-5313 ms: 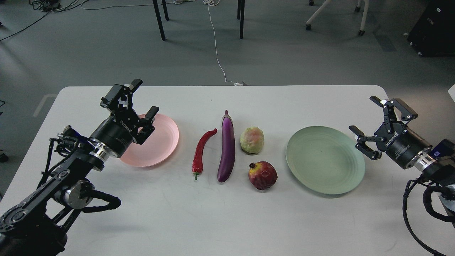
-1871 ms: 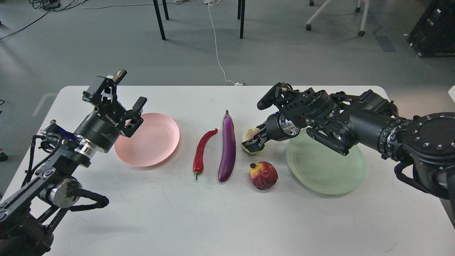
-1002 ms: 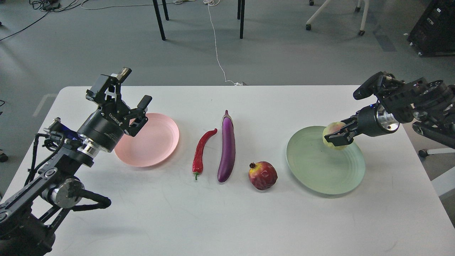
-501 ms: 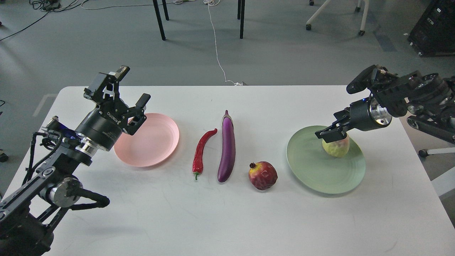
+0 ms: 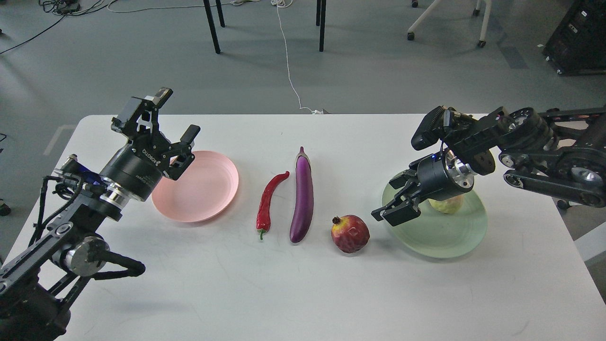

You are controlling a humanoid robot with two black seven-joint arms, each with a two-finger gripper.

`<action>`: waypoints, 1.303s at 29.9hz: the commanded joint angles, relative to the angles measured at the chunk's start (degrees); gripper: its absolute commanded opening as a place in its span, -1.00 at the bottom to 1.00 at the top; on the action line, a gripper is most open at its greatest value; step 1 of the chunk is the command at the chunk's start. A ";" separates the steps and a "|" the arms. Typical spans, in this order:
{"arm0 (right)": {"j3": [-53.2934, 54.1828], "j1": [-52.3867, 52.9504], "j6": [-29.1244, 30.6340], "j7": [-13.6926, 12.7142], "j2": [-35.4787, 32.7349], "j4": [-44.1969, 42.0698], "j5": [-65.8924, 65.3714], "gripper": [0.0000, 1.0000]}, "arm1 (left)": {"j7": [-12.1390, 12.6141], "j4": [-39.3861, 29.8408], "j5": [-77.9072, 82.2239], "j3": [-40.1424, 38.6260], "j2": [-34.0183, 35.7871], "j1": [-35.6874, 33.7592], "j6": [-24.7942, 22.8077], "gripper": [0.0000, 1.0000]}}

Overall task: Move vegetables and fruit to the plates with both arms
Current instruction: 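Move the right gripper to the red apple and grasp it, then place the red apple on the green plate and lift the right gripper away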

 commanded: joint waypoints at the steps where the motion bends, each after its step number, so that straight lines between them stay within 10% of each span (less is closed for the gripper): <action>1: 0.00 -1.16 0.01 0.00 2.87 -0.05 0.42 0.95 | 0.05 -0.20 0.01 0.02 0.07 0.00 0.01 0.97; 15: -0.27 -4.76 0.01 0.00 12.80 -6.02 0.51 0.88 | 0.05 -0.38 0.01 -0.15 0.95 0.35 0.01 0.97; 28: -0.79 -4.94 0.01 0.00 15.01 -8.31 0.42 -0.19 | 0.05 -0.38 0.01 -0.24 0.86 0.88 0.01 0.97; 39: -0.70 3.58 0.19 0.00 3.78 -1.91 0.33 -0.24 | -0.04 -0.38 0.01 -0.33 0.95 0.88 -0.08 0.97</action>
